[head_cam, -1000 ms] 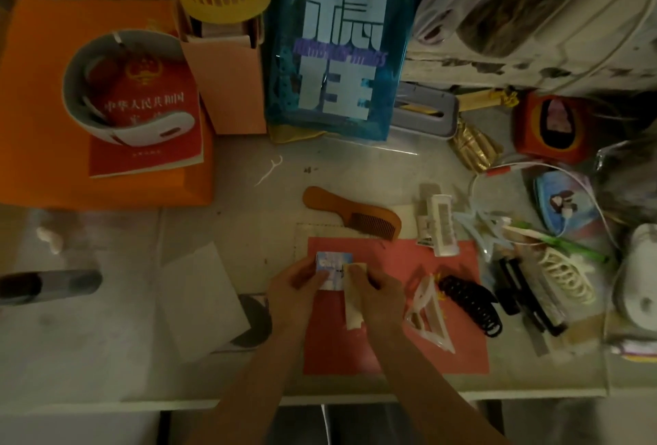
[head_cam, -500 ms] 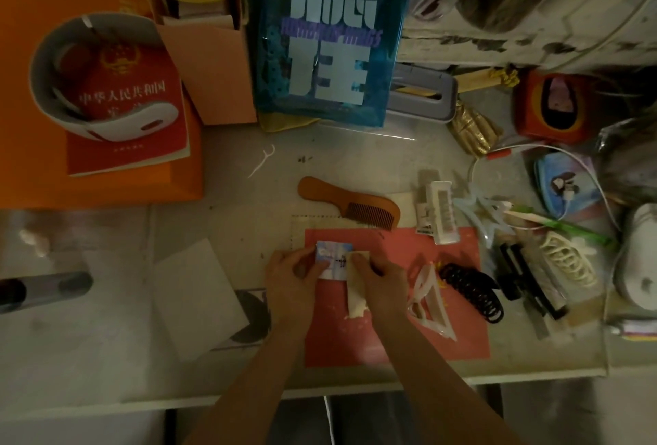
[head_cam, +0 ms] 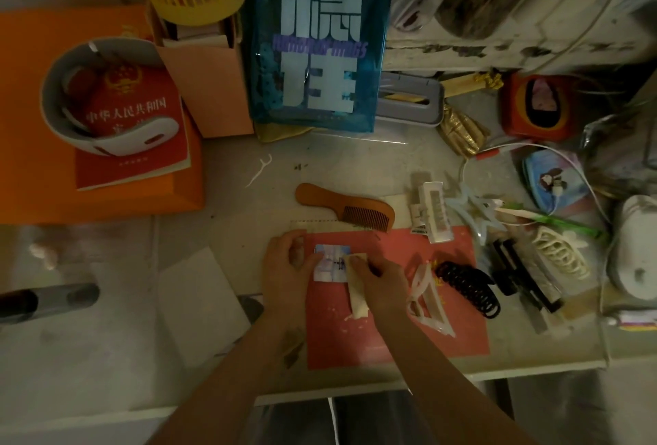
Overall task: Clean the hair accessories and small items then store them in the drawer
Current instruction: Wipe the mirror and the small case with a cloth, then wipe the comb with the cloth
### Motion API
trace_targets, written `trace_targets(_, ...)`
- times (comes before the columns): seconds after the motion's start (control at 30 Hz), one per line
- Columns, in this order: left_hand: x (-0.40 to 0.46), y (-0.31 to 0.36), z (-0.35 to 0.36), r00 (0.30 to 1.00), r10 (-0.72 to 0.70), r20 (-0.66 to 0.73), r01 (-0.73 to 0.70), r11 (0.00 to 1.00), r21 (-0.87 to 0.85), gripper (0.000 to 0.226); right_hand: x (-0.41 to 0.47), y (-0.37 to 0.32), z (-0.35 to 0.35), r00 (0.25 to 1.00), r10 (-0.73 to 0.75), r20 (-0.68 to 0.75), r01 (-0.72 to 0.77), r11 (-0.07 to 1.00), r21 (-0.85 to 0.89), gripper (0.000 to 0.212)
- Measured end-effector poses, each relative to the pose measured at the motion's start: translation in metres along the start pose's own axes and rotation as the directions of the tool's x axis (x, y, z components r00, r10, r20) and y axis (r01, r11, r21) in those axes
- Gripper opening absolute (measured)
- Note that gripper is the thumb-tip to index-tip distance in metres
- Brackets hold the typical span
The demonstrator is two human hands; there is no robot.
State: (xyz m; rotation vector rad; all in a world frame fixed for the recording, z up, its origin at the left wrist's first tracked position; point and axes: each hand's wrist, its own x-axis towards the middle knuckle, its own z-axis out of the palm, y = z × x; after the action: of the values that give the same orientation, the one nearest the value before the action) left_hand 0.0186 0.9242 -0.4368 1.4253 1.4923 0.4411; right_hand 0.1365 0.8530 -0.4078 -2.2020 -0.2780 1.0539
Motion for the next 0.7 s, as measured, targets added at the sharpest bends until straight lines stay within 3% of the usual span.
trace_targets(0.2,0.057,0.019,-0.014,0.947,0.278,0.16,-0.304,0.938,0.168,0.049,0.005,0.0,-0.01,0.995,-0.091,-0.03,0.09,0.996,-0.018,0.024)
trace_targets(0.3,0.07,0.03,-0.008,0.929,0.329,0.17,-0.358,0.916,0.18,0.054,0.009,0.005,-0.012,0.995,-0.093,-0.037,0.094,0.996,0.009,0.027)
trace_targets(0.47,0.087,0.032,0.002,0.934,0.293,0.205,-0.347,0.878,0.33,0.054,0.009,0.009,-0.015,0.994,-0.104,-0.031,0.105,0.994,0.013,0.044)
trace_targets(0.7,0.096,0.028,0.005,0.906,0.368,0.208,-0.421,0.831,0.364,0.041,0.006,0.019,-0.016,0.998,-0.061,-0.027,0.062,0.997,0.043,0.04)
